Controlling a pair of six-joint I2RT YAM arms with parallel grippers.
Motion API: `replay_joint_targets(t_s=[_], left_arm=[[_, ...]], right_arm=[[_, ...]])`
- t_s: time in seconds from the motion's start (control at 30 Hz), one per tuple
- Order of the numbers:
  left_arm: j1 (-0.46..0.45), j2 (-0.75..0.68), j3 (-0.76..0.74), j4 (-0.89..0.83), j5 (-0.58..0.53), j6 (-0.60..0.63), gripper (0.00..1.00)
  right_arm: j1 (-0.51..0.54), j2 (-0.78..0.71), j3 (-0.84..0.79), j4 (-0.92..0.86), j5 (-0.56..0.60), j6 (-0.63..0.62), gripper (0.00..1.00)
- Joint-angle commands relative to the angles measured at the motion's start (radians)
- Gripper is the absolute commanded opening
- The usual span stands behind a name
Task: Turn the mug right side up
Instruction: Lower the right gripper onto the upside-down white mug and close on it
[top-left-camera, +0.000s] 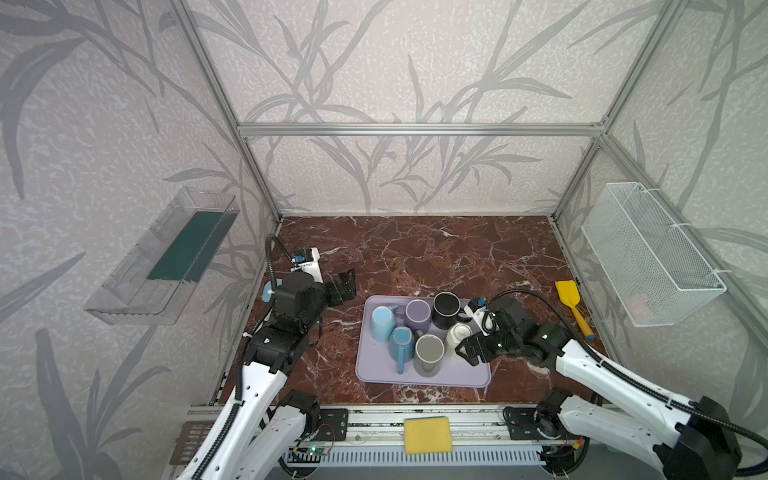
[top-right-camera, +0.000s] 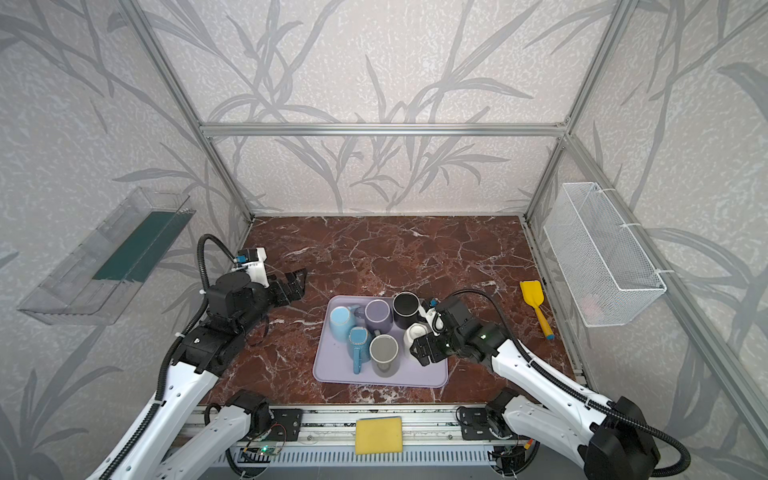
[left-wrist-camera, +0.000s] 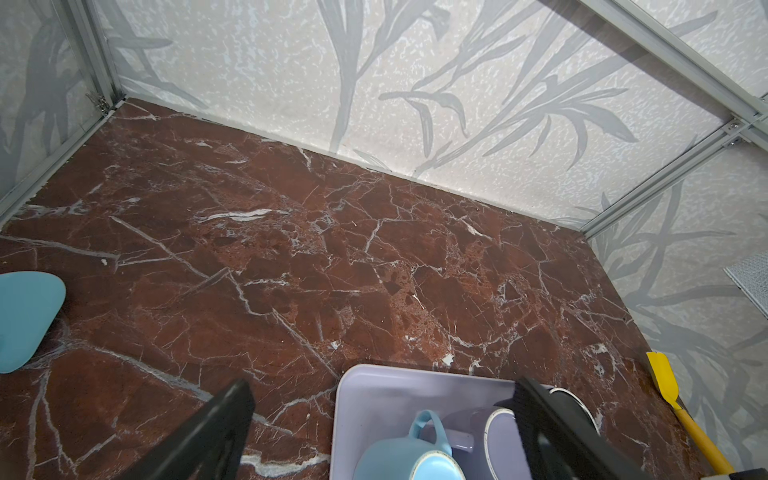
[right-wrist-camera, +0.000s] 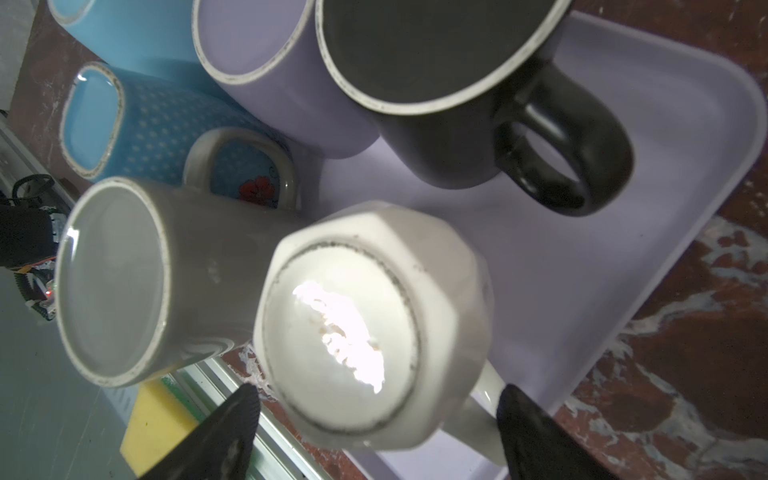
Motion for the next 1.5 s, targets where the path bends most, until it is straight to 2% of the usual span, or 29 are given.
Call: replay_joint_targets(t_s=[0.0, 0.23, 0.4, 0.77, 1.07, 1.23, 1.47], left_arm=[[-0.005, -0.012, 0.021, -0.006, 0.003, 0.009, 0.99], [-0.004, -0.015, 0.019, -0.005, 0.001, 0.011, 0.99], [-0.004, -0.016, 0.022, -0.007, 0.002, 0.014, 0.99], [-0.004, -0.013, 0.023, -0.008, 0.003, 0.016, 0.99], [-0.004, -0.013, 0.023, -0.010, -0.001, 0.017, 0.99], [-0.004, -0.013, 0.023, -0.011, -0.002, 0.017, 0.99], [-0.006, -0.016, 0.024, -0.016, 0.001, 0.016, 0.99]], right_arm=[[-0.002, -0.023, -0.010, -0.034, -0.051, 0.016, 0.80], [0.004, -0.046, -0.012, -0.061, -0.045, 0.034, 0.63], [0.030, -0.019, -0.008, -0.080, 0.013, 0.050, 0.52], [0.152, 0.008, 0.011, -0.126, 0.225, 0.105, 0.44], [0.224, 0.124, 0.091, -0.197, 0.356, 0.123, 0.34], [0.251, 0.185, 0.140, -0.226, 0.404, 0.114, 0.34], [0.257, 0.216, 0.167, -0.236, 0.409, 0.093, 0.33]])
